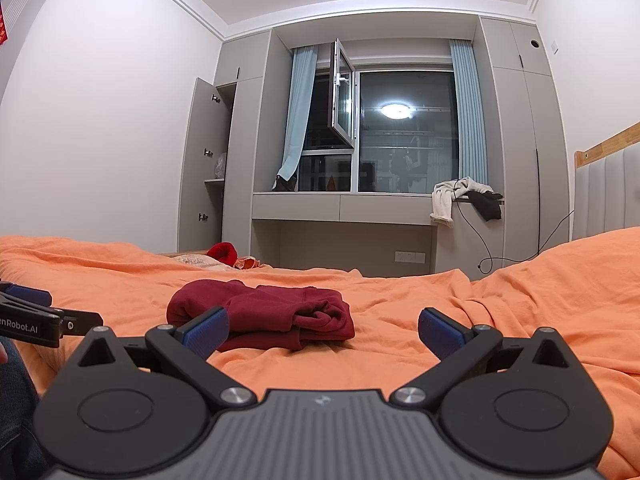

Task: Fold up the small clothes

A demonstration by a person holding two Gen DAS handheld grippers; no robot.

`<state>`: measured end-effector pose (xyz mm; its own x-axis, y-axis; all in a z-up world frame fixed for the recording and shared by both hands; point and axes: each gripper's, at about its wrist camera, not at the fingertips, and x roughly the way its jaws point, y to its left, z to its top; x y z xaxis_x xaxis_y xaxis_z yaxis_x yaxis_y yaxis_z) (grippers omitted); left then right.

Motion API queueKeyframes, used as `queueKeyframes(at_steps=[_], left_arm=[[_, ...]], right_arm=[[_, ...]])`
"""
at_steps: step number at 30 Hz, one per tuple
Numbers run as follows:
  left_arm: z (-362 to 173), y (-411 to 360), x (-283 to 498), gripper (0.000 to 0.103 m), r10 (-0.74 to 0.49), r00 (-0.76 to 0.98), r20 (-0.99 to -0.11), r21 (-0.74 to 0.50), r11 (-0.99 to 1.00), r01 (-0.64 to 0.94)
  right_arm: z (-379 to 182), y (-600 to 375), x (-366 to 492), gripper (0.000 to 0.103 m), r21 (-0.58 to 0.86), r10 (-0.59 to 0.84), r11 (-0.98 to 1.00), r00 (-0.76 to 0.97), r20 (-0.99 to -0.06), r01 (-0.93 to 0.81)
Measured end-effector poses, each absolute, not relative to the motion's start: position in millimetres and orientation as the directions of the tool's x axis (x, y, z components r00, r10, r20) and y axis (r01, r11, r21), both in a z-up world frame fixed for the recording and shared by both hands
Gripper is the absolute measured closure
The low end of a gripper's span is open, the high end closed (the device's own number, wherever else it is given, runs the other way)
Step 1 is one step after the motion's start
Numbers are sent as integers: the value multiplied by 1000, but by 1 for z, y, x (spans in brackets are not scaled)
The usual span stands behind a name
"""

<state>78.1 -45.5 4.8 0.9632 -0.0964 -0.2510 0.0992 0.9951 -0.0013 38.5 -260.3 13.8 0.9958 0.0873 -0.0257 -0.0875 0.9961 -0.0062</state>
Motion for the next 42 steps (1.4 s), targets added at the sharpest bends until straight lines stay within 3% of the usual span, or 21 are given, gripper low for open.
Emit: queueKeyframes(at_steps=[42], left_arm=[[-2,-45,80,0,-75,959,-272,12,997,81]], right_arm=[[14,-260,37,0,-10,88,996,996,-27,-88]])
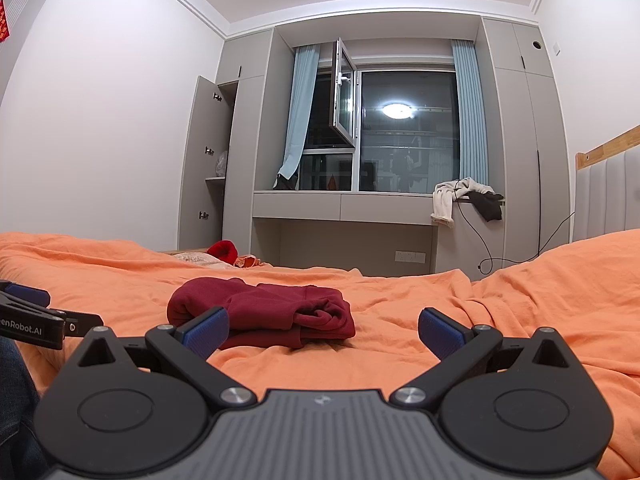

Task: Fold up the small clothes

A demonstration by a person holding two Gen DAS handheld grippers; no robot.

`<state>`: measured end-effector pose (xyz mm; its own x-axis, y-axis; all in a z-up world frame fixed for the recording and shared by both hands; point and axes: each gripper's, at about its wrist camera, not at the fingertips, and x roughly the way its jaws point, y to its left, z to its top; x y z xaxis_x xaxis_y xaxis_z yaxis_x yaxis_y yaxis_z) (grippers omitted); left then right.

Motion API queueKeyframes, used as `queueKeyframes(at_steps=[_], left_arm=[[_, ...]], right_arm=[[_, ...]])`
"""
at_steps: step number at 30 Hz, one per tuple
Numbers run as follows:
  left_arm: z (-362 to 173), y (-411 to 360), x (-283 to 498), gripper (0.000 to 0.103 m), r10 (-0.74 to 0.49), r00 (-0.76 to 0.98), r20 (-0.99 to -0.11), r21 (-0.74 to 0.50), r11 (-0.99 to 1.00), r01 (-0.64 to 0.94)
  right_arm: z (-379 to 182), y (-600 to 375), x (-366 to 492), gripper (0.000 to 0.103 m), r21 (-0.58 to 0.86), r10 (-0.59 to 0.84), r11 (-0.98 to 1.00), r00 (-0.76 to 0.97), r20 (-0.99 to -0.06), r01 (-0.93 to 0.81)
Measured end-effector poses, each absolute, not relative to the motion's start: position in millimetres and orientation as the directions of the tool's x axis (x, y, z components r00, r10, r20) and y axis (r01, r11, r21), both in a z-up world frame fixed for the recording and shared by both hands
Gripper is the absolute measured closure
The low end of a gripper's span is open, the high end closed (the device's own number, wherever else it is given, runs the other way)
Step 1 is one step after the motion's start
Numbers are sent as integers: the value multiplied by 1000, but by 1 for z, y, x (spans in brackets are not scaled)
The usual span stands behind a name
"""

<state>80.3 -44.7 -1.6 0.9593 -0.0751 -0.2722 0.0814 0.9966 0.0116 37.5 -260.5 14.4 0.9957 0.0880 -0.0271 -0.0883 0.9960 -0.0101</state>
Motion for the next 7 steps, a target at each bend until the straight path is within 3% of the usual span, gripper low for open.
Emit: queueKeyframes(at_steps=[7], left_arm=[[-1,-45,80,0,-75,959,-273,13,997,82]], right_arm=[[14,-261,37,0,-10,88,996,996,-30,-89]])
